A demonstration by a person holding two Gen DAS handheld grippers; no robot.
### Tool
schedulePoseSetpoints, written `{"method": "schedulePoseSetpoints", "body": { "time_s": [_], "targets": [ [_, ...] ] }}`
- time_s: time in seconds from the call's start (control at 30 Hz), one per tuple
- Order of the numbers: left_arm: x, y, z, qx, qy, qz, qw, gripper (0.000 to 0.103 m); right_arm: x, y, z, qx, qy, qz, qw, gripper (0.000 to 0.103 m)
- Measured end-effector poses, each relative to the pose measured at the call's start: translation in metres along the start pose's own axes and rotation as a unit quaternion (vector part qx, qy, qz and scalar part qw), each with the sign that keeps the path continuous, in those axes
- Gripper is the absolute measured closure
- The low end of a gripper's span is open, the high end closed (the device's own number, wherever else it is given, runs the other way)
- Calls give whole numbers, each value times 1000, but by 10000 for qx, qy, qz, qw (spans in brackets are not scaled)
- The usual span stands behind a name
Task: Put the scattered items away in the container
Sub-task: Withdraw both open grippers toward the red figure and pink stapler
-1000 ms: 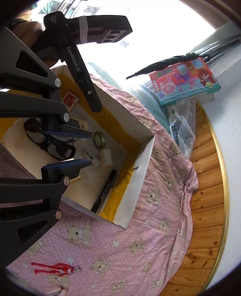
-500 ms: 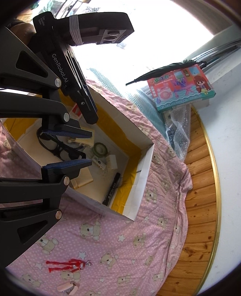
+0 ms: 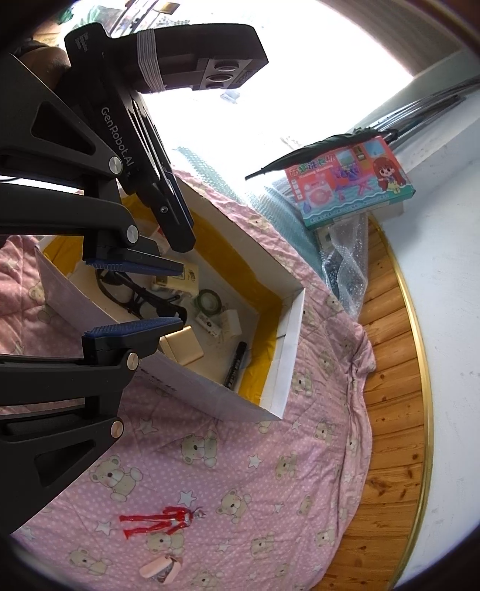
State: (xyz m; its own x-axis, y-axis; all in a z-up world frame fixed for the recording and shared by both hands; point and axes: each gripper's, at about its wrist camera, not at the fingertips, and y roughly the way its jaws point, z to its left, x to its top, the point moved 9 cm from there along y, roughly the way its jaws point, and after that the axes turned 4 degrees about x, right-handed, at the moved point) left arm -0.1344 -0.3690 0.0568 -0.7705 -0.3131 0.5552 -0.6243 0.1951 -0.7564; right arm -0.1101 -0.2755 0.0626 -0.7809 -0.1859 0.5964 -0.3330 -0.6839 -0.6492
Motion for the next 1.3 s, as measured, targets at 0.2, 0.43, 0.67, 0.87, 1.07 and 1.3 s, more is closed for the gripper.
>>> {"method": "schedulePoseSetpoints", "body": {
  "time_s": [0.2,0.43,0.67,0.87,1.07,1.3],
  "targets": [
    [-8,-7,-19,-17,168,-16,9999,74,-8,-17,-9,29,81,-106,9999,77],
    [-25,-8,-49,-71,452,71,9989,74,-24,-35,-27,61,291,-211,9993,77],
    [-45,2,-82,-80,726,250,9970,64,-38,-56,-59,32,590,-341,9977,77],
    [-64,13,-115,-127,989,424,9941,64,-49,-77,-95,-62,885,-465,9950,77],
    [-82,27,-148,-181,1266,598,9900,64,-61,-96,-132,-173,1172,-560,9914,77],
    [-96,46,-176,-196,1468,774,9859,64,-73,-108,-166,-258,1436,-595,9875,77]
  ]
}}
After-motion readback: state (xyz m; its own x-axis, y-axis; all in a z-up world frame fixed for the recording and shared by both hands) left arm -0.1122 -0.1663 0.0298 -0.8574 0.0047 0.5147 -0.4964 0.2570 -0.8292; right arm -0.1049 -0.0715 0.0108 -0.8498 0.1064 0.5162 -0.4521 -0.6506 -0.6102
